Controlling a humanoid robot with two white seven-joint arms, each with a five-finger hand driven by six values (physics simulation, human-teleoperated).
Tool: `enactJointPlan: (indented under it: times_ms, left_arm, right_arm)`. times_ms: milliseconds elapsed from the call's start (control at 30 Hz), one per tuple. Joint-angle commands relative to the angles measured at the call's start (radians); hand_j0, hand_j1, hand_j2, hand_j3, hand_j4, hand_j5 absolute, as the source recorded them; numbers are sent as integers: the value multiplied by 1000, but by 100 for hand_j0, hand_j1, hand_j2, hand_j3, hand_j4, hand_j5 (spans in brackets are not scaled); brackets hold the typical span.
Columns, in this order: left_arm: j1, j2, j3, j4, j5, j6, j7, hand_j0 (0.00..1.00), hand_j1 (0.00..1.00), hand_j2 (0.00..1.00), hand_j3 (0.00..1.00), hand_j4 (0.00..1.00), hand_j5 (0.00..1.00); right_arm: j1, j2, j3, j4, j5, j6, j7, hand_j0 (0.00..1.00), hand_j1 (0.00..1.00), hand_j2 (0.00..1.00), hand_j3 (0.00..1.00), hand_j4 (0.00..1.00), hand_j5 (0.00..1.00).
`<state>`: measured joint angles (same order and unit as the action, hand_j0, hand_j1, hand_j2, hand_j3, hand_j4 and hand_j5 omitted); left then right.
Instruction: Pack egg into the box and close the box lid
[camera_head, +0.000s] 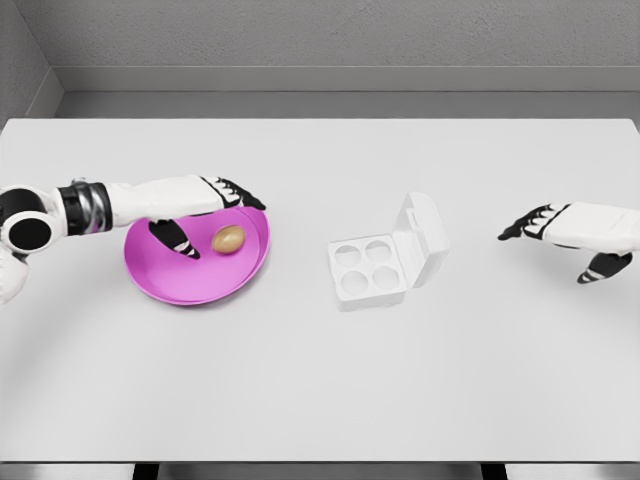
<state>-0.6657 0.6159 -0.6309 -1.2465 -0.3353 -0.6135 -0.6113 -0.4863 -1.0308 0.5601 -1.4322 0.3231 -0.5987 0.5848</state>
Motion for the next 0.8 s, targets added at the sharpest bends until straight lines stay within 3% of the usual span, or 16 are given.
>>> enactJointPlan:
  times_ms: [0, 167, 767]
  left_arm:
    - [0, -2, 2, -2, -25, 3, 0, 100, 100, 100, 100, 100, 100]
    - [2, 2, 2, 1, -24, 3, 0, 85, 85, 85, 85, 85, 85]
    - [8, -13, -1, 9, -37, 3, 0, 86, 86, 86, 86, 86, 86]
  right_arm:
    - [0, 5, 0, -16, -3, 0, 7, 100, 100, 100, 100, 100, 100]
    - [-14, 6, 0, -28, -4, -6, 17, 100, 100, 100, 100, 100, 100]
    - [-14, 29, 12, -50, -4, -12, 17, 100, 100, 100, 100, 100, 100]
